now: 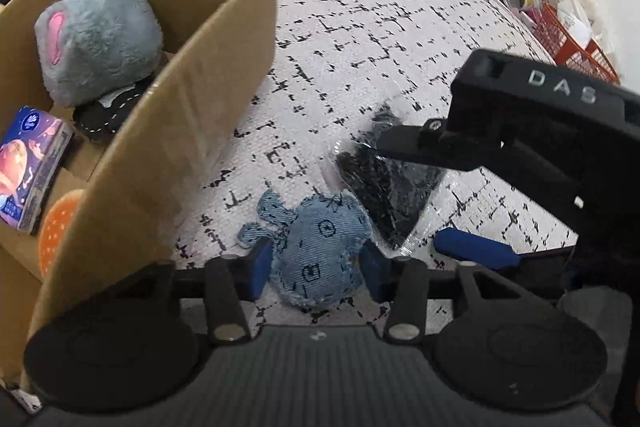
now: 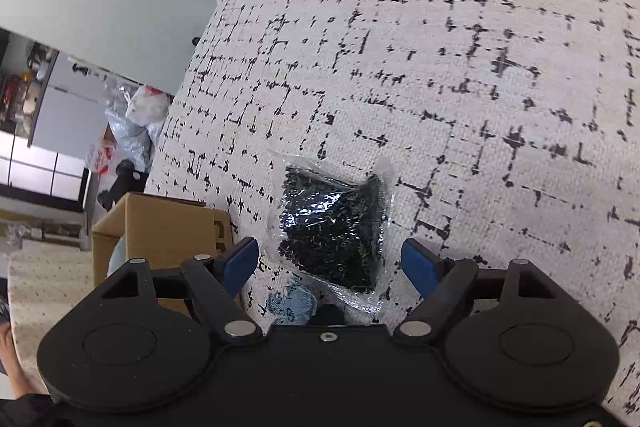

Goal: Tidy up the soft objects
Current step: 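Grasp the blue fish plush with the left gripper, then grasp the black bag with the right gripper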

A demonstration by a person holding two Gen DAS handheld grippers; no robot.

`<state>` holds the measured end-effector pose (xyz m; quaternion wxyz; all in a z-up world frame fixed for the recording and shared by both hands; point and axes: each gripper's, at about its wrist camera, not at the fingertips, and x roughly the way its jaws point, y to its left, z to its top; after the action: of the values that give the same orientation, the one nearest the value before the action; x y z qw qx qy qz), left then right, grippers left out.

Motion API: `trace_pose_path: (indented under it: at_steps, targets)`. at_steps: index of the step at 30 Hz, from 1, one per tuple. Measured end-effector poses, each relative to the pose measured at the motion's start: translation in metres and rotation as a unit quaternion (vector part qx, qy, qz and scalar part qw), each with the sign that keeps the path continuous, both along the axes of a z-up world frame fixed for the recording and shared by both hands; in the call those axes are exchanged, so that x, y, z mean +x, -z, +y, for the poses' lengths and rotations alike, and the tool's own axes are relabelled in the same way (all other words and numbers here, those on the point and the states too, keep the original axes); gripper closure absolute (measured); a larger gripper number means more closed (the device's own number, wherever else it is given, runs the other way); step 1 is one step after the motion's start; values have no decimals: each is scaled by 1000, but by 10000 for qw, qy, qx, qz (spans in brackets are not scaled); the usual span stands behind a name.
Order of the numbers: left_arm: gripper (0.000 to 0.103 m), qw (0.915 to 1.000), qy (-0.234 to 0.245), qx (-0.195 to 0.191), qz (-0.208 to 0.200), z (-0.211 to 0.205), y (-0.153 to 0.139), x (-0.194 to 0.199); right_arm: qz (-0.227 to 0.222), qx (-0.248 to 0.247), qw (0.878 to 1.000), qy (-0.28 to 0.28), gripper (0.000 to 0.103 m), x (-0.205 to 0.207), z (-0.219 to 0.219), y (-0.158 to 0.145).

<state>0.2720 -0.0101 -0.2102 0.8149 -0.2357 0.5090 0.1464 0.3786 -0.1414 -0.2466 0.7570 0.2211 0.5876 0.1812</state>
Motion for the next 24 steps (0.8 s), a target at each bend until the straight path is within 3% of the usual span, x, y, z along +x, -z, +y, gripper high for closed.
trace_pose_path:
  at_steps: [3,7,10,12,15,24]
  targets:
    - [79,9999,-77,-93,-37,4,-4,-1,-52,-76,9999,-76,24,2,5,1]
    - [82,9995,-157,-247,-68,9,-11,-1,-226,-181,9996,-53,28,5,7,1]
    - [82,9995,-162,-261,-110,8,-17,-2,-356,-288,9989,-30,39,8,8,2]
    - [82,9994,-135,-282,-154,8,-21,-3,-457,-338,9983,-101,57,8,9,2]
    - [82,9993,-144,-286,-210,8,-27,-5,-500,-381,9980,-65,70,5,5,-1]
    - [82,9983,-195,-206,-500,11,-52,-22,-672,-339,9971,73,75,-13,-11,-25]
